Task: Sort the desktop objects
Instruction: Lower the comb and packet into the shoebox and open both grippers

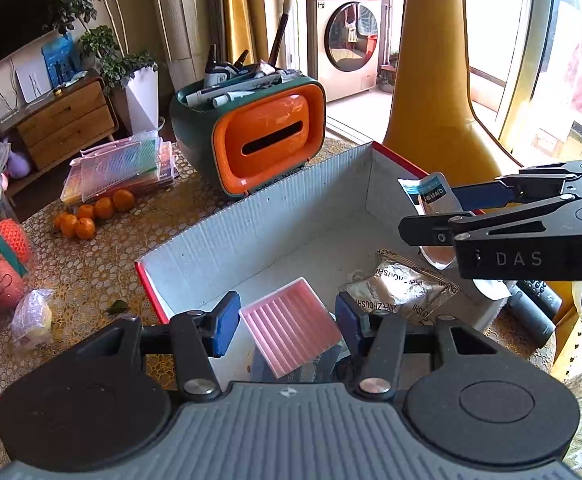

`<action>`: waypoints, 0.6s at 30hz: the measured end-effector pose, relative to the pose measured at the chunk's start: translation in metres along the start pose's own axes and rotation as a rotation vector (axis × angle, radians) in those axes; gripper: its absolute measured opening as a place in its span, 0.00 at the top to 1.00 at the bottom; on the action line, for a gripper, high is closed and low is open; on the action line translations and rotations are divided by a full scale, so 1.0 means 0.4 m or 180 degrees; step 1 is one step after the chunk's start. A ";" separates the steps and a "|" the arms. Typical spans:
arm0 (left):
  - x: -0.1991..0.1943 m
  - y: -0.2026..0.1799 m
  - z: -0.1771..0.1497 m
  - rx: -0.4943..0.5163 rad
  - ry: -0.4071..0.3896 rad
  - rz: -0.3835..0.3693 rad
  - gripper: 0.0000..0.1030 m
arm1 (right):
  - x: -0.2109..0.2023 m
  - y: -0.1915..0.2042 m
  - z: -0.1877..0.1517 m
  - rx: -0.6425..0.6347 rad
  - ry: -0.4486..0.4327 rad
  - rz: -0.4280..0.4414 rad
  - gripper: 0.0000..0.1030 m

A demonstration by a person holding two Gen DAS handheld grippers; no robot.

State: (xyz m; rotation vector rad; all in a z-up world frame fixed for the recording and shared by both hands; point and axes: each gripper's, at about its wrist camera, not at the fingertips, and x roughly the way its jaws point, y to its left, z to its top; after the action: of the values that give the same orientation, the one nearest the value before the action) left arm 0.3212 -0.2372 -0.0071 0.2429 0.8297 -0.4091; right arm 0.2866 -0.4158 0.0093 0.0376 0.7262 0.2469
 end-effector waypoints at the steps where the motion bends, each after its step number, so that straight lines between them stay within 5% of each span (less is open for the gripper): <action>1: 0.016 -0.001 0.004 0.0003 0.0021 -0.0001 0.50 | 0.015 -0.003 -0.001 -0.0013 0.0033 -0.0007 0.48; 18: 0.154 0.010 0.009 -0.0089 0.0342 -0.0125 0.49 | 0.174 -0.018 -0.019 -0.0051 0.0508 -0.0129 0.47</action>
State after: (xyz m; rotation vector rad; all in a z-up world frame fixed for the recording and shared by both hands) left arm 0.3624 -0.2508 -0.0510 0.2244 0.9461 -0.4236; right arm 0.3332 -0.4065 -0.0429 -0.0122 0.8827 0.2187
